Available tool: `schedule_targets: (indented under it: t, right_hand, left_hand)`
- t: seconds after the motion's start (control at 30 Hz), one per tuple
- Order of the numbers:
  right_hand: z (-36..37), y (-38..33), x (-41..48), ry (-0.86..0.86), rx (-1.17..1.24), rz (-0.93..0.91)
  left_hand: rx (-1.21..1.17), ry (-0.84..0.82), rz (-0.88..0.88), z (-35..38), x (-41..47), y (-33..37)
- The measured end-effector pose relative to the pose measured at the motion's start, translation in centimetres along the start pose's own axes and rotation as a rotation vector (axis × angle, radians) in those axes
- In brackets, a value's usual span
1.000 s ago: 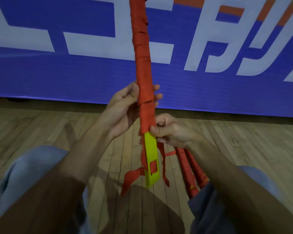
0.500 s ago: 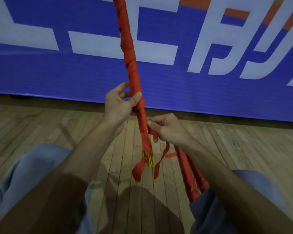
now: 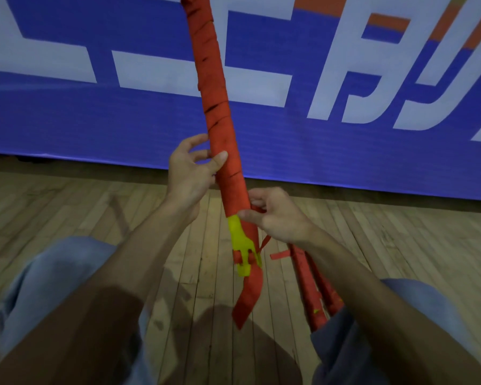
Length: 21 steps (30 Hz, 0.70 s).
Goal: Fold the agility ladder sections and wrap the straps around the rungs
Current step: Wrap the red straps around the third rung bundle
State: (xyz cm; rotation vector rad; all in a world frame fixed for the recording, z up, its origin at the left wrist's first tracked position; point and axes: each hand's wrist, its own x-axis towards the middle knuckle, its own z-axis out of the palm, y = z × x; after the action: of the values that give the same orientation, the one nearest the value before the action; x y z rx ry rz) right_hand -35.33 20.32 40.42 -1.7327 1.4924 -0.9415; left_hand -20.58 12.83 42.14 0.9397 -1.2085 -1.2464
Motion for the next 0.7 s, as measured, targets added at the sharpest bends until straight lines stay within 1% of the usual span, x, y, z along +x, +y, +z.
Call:
schedule_targets:
  t: [0.17, 0.27, 0.33, 0.43, 0.47, 0.5, 0.53, 0.63, 0.7]
  right_hand:
    - [-2.0, -0.4, -0.5, -0.069, 0.23, -0.031]
    - [-2.3, -0.3, -0.4, -0.082, 0.256, -0.041]
    - [-2.5, -0.3, -0.4, -0.122, 0.254, -0.055]
    - [-3.0, -0.5, -0.7, -0.257, 0.305, -0.103]
    - [-3.1, -0.5, -0.9, -0.301, 0.325, -0.117]
    - [-3.2, -0.5, -1.0, -0.326, 0.34, -0.122]
    - [-3.2, -0.5, -1.0, -0.33, 0.351, -0.123]
    - [-3.0, -0.2, -0.8, -0.295, 0.31, -0.112]
    - [-2.7, 0.0, -0.6, -0.23, 0.241, -0.048]
  left_hand:
    - [-0.193, -0.182, 0.021, -0.3, -0.3, 1.3]
    - [-0.284, -0.326, 0.017, -0.2, -0.5, 1.7]
    - [-0.348, -0.449, -0.022, -0.2, -0.6, 1.5]
    - [-0.376, -0.726, -0.058, -0.4, -0.7, 1.1]
    - [-0.376, -0.798, -0.054, -0.5, -0.8, 1.1]
    - [-0.377, -0.834, -0.048, -0.6, -0.8, 1.1]
    - [-0.377, -0.839, -0.045, -0.6, -0.8, 1.2]
    - [-0.362, -0.77, -0.047, -0.7, -0.9, 1.4]
    - [-0.34, -0.694, -0.049, -0.7, -0.8, 1.1]
